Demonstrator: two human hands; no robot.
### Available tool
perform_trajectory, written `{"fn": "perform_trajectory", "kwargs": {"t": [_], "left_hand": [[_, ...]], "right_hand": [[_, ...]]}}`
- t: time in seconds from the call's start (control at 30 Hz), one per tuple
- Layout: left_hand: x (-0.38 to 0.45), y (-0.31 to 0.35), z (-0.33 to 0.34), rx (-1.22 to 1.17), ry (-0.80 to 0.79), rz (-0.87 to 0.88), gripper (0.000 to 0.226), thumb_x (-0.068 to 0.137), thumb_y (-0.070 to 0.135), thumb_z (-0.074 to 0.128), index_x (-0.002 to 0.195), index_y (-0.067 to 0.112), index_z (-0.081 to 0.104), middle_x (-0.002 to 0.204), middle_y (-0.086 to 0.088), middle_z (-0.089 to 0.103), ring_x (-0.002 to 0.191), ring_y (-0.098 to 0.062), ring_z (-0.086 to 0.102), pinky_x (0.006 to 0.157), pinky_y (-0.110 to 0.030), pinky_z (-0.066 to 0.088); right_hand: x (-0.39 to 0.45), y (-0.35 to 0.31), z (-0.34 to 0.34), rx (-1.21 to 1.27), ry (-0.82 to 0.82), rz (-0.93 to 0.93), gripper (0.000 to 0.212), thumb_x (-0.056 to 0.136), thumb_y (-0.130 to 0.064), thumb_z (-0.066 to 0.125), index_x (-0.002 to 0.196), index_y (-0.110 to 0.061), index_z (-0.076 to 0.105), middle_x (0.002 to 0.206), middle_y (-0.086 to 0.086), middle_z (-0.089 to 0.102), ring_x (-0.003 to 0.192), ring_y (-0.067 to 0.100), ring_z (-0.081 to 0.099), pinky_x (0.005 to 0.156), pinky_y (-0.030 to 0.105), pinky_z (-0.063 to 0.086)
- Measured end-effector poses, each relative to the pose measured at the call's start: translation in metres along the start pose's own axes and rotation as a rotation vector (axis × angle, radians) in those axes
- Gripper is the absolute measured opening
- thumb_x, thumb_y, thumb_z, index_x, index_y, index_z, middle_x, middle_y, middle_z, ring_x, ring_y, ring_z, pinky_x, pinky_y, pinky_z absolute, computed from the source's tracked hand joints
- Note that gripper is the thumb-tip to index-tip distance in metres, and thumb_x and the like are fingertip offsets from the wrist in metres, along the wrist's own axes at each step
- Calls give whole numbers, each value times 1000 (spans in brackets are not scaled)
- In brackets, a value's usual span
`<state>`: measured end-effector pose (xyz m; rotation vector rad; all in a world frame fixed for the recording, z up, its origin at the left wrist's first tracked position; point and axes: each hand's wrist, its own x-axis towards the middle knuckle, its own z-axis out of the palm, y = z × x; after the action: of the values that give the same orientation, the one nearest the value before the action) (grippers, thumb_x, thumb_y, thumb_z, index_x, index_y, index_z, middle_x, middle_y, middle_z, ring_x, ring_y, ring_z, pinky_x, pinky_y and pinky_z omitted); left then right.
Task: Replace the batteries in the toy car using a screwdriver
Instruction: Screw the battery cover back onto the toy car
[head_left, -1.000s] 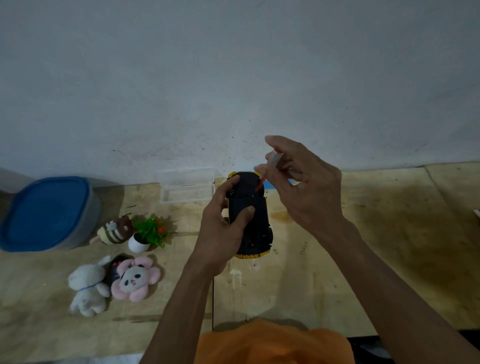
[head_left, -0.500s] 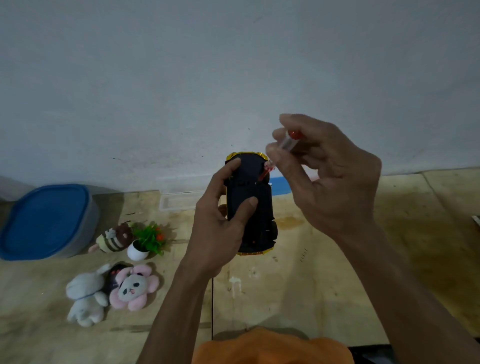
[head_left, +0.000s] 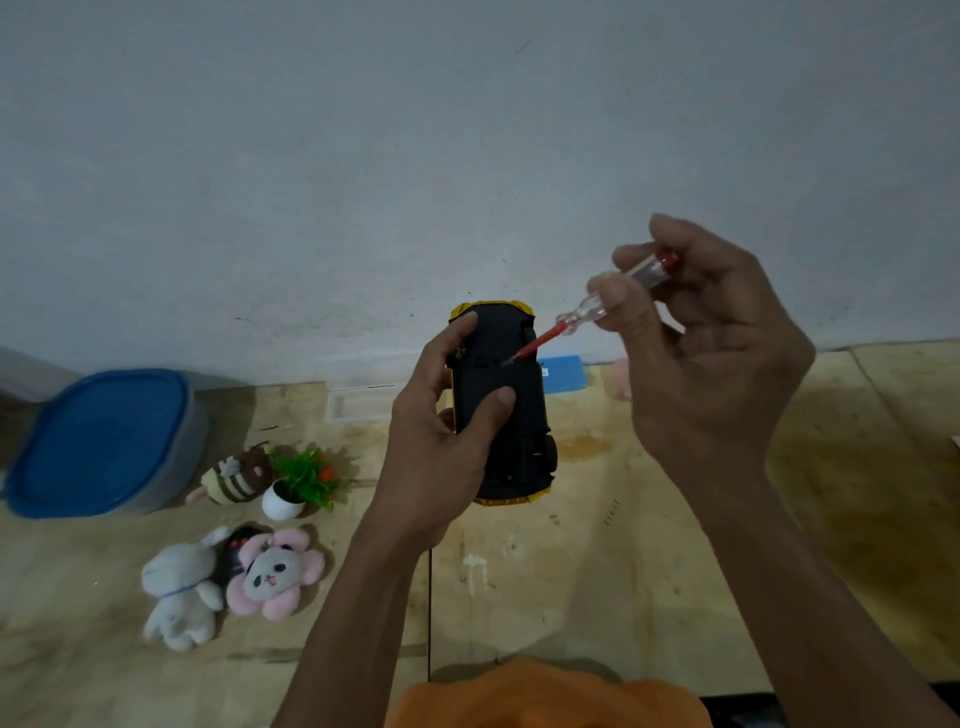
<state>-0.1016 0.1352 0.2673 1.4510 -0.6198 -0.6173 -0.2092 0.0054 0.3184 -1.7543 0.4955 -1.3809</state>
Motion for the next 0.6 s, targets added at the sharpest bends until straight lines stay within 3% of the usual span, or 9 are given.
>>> {"fn": "perform_trajectory", "kwargs": {"t": [0.23, 0.6], "left_hand": [[-2, 0, 3, -43, -1, -23, 61, 95, 4, 65, 140, 39, 48, 132, 6, 57, 108, -14, 68, 75, -37, 63], [-5, 1, 3, -45, 2, -33, 61, 95, 2, 64, 143, 36, 47, 131, 6, 56, 104, -12, 69, 72, -36, 63]], "right_hand": [[-5, 5, 1, -58, -27, -80, 30, 93, -16, 71, 120, -14, 58, 104, 2, 69, 95, 22, 71, 72, 38, 63], [-7, 5, 2, -46, 2, -100, 28, 93, -16, 71, 118, -14, 59, 104, -2, 67, 95, 22, 70, 76, 35, 62]]}}
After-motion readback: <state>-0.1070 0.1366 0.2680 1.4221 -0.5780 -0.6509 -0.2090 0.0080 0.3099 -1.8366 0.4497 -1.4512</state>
